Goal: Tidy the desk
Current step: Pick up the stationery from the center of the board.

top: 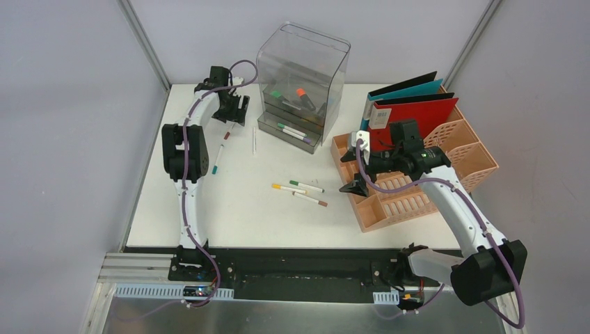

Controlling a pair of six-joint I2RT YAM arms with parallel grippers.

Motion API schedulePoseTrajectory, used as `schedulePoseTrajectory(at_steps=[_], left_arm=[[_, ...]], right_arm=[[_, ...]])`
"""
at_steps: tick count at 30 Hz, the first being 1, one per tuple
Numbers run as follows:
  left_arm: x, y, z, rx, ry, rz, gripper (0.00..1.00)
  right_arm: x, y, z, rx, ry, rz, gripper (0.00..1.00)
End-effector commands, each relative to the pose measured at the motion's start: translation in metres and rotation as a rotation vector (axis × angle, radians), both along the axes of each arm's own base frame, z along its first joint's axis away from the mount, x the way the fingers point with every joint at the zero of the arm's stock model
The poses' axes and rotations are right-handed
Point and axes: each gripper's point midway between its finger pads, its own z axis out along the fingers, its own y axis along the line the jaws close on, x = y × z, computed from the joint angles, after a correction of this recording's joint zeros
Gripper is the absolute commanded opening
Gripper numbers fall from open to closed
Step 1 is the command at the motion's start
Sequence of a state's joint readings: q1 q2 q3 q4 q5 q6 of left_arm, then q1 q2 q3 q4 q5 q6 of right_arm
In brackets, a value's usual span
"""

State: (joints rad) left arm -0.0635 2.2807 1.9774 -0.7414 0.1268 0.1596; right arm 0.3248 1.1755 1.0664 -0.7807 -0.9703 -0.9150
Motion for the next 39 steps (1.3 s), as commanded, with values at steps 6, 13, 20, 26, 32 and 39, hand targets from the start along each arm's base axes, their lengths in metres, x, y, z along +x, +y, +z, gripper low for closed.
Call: schedulePoseTrajectory(at_steps=[6,13,20,26,32,39], left_arm=[[0.01,0.001,-0.011,-0.005,0.034,-0.024,0.66],[-0.002,0.001,-0.032,0.0,0.114,-0.03,0.47],[-0.013,0.008,-0.042,0.024,0.161,0.007,0.19],[-0.021,0.003,-0.027,-0.026,0.132,0.094,0.0],[-0.022,-0.012,0.023,-0.216,-0.03,0.284,0.0],[-0.054,-0.021,0.037,-0.431,-0.082,0.548,0.0]], right_arm=[[0.003,0.002,0.01,0.016,-0.047,0.031,0.99],[0.002,0.002,0.012,0.016,-0.052,0.034,0.99],[0.001,0.001,0.013,0.015,-0.059,0.036,0.99],[-0.001,0.001,0.015,0.016,-0.065,0.04,0.99],[-0.003,0.001,0.018,0.023,-0.074,0.045,0.99],[-0.007,0.001,0.022,0.036,-0.081,0.053,0.99]])
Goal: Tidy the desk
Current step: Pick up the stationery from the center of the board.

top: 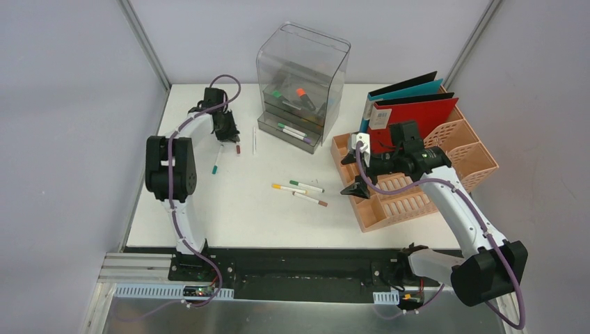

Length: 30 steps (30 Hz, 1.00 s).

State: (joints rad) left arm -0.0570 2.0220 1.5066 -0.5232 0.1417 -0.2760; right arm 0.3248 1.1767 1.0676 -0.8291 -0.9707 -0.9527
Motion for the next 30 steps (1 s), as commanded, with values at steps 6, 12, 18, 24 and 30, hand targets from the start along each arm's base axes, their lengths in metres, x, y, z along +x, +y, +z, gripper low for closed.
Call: schedulePoseTrajectory(at_steps=[6,12,18,24,30], left_arm=[[-0.021,-0.015,0.064,-0.293,-0.161,0.336,0.0],[-0.052,-0.04,0.084,-0.536,-0.188,0.402,0.0],[-0.07,-0.075,0.111,-0.728,-0.27,0.359,0.0],[-0.073,-0.112,0.15,-0.882,-0.402,0.319,0.0],[-0.067,-0.137,0.168,-0.945,-0.488,0.358,0.0]], right_arm=[[-0.002,0.004,0.028,0.06,-0.095,0.042,0.99],[-0.002,0.004,0.026,0.057,-0.09,0.042,0.99],[-0.001,0.005,0.025,0.055,-0.088,0.042,0.99],[-0.002,0.005,0.025,0.059,-0.086,0.046,0.99],[-0.002,0.005,0.026,0.061,-0.09,0.046,0.99]])
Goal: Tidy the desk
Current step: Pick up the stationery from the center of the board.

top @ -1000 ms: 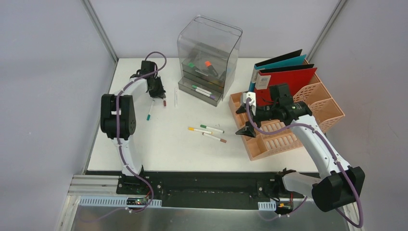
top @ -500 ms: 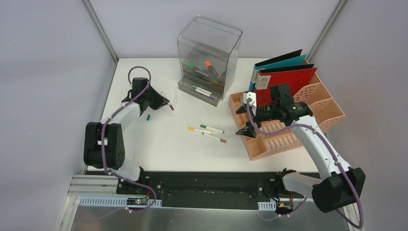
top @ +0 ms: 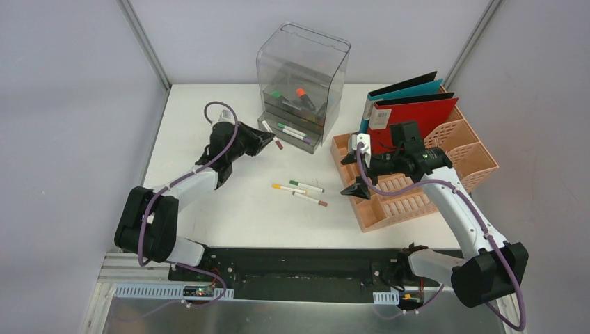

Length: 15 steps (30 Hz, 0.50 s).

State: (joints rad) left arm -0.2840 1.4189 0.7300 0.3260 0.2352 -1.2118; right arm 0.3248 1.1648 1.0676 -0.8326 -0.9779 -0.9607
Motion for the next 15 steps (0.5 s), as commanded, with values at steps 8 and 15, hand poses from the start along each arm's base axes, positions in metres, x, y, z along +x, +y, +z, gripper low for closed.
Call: schedulePoseTrajectory(at_steps=[8,15], left_arm=[[0.036,-0.034,0.056,-0.143,-0.172,0.102,0.0],[0.06,-0.049,0.044,-0.112,-0.151,0.112,0.0]], right_arm=[[-0.001,0.005,0.023,0.053,-0.071,0.045,0.99],[-0.001,0.006,0.019,0.044,-0.059,0.051,0.99]])
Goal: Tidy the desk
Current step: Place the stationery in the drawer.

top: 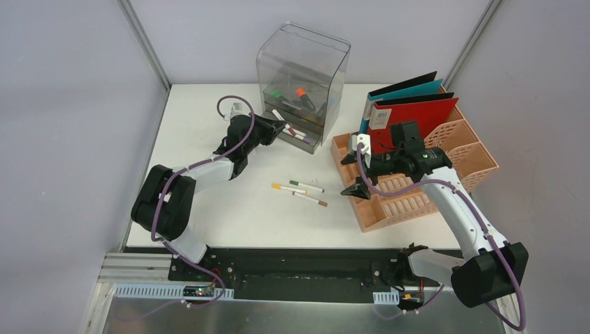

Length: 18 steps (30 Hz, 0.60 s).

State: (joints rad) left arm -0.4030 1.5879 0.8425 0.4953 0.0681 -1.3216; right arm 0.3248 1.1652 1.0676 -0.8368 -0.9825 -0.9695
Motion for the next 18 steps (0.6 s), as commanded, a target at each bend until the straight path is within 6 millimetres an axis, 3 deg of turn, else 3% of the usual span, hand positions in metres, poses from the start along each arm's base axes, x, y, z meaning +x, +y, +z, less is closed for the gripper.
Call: schedulePoseTrajectory(at_steps=[1,18], left_arm=[[0.025,-0.007,0.024,-0.02,-0.071,0.047,0.0],[0.079,-0.025,-0.027,0.052,0.06,0.135,0.0]], right_arm=[[-0.001,0.006,0.019,0.041,-0.058,0.048,0.99],[-0.003,0.005,0.02,0.03,-0.075,0.053,0.99]])
